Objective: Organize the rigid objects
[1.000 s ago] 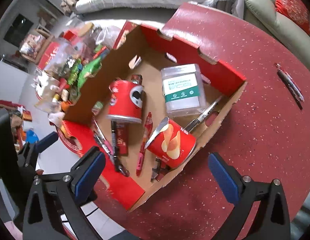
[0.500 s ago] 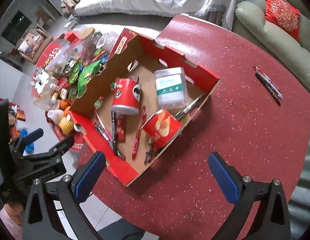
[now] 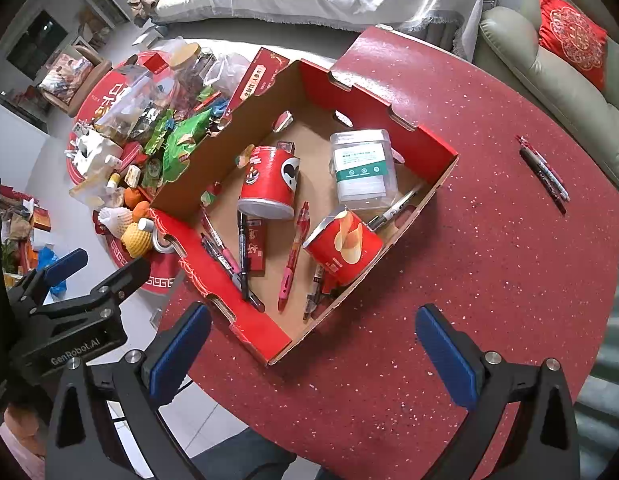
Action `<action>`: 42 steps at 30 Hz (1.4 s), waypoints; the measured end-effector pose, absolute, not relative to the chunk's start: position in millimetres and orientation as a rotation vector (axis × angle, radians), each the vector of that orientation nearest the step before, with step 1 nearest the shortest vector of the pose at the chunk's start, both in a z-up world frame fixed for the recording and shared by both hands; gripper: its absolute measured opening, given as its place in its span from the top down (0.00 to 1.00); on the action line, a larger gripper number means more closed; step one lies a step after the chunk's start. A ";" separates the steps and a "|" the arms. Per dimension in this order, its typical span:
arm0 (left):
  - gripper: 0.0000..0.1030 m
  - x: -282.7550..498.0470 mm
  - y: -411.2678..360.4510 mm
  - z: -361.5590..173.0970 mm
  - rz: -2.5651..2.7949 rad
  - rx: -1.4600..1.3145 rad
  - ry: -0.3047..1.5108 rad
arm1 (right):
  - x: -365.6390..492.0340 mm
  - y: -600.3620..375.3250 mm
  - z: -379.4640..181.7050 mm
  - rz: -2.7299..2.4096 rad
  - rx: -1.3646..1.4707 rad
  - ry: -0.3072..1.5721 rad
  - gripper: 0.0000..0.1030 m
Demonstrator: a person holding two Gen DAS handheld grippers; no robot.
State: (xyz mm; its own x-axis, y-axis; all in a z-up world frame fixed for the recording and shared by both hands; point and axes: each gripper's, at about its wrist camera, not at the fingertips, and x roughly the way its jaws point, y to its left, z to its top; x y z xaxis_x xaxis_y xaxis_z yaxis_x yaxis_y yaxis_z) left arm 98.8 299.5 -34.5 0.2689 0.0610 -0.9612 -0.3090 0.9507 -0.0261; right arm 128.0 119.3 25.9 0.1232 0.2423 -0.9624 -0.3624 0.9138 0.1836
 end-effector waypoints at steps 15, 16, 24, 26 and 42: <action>0.00 96.6 298.9 -38.6 0.235 -0.216 1.289 | 127.5 120.9 26.4 0.442 -0.103 1.379 0.00; 0.00 97.5 299.2 -39.0 0.233 -0.214 1.291 | 127.5 120.8 26.5 0.443 -0.104 1.379 0.00; 0.00 99.8 299.5 -43.3 0.227 -0.219 1.318 | 127.9 122.5 26.5 0.441 -0.102 1.380 0.00; 0.00 100.5 299.6 -43.3 0.228 -0.215 1.319 | 128.2 122.8 26.4 0.440 -0.101 1.382 0.00; 0.00 102.8 303.0 -49.0 0.219 -0.200 1.338 | 129.7 127.8 25.6 0.435 -0.101 1.383 0.00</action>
State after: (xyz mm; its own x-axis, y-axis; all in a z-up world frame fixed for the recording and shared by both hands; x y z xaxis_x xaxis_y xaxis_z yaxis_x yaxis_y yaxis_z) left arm 102.8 303.0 -49.0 0.2161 0.0425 -0.9755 -0.2710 0.9624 -0.0181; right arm 129.7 127.8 25.6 0.1210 0.2391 -0.9634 -0.3559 0.9165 0.1827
